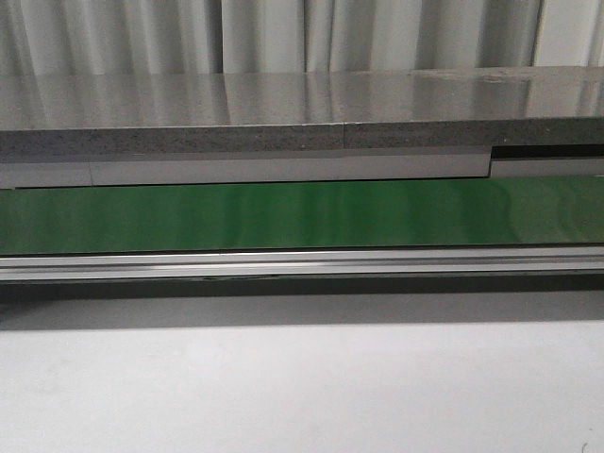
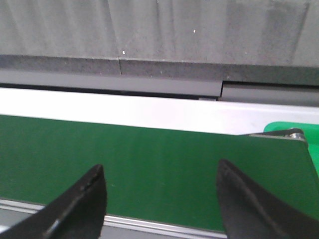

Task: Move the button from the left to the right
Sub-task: 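Open the right gripper to release the button and lift away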

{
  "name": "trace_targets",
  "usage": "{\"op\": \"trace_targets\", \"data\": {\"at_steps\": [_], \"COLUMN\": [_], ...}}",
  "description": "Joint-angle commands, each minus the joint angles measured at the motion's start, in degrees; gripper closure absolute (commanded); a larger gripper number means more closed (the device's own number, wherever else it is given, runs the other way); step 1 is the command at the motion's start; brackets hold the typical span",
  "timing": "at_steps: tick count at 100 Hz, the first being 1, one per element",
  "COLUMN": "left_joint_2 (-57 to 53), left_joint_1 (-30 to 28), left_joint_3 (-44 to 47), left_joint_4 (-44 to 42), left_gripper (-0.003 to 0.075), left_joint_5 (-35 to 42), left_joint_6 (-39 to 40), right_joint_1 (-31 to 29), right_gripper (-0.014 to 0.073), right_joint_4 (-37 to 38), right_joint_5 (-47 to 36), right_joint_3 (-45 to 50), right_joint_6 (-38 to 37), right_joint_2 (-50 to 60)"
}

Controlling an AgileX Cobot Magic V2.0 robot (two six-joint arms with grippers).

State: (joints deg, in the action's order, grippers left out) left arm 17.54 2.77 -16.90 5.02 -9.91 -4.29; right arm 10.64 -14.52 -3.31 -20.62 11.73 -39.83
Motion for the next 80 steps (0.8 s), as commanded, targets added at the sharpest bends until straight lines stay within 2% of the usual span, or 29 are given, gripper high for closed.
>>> {"op": "trace_targets", "data": {"at_steps": [1, 23, 30, 66, 80], "left_joint_2": [0.31, 0.31, 0.31, 0.31, 0.31], "left_joint_1": [0.38, 0.38, 0.38, 0.38, 0.38], "left_joint_3": [-1.52, -1.52, -1.52, -1.52, -1.52], "left_joint_4": [0.66, 0.66, 0.66, 0.66, 0.66], "left_gripper": [0.0741, 0.0741, 0.0741, 0.0741, 0.0741], "left_joint_5": [4.81, 4.81, 4.81, 4.81, 4.81], "left_joint_6": [0.00, 0.00, 0.00, 0.00, 0.00], "right_joint_1": [0.07, 0.07, 0.07, 0.07, 0.07], "right_gripper": [0.0118, 0.0136, 0.0201, 0.0657, 0.0661], "right_joint_4": [-0.85, -0.85, -0.85, -0.85, -0.85], "right_joint_5": [-3.54, 3.82, 4.42, 4.44, 4.44], "right_joint_3": [-0.91, -0.91, -0.91, -0.91, -0.91], "right_joint_6": [-0.18, -0.18, -0.18, -0.18, -0.18], "right_joint_2": [4.52, 11.50, 12.17, 12.17, 12.17]}}
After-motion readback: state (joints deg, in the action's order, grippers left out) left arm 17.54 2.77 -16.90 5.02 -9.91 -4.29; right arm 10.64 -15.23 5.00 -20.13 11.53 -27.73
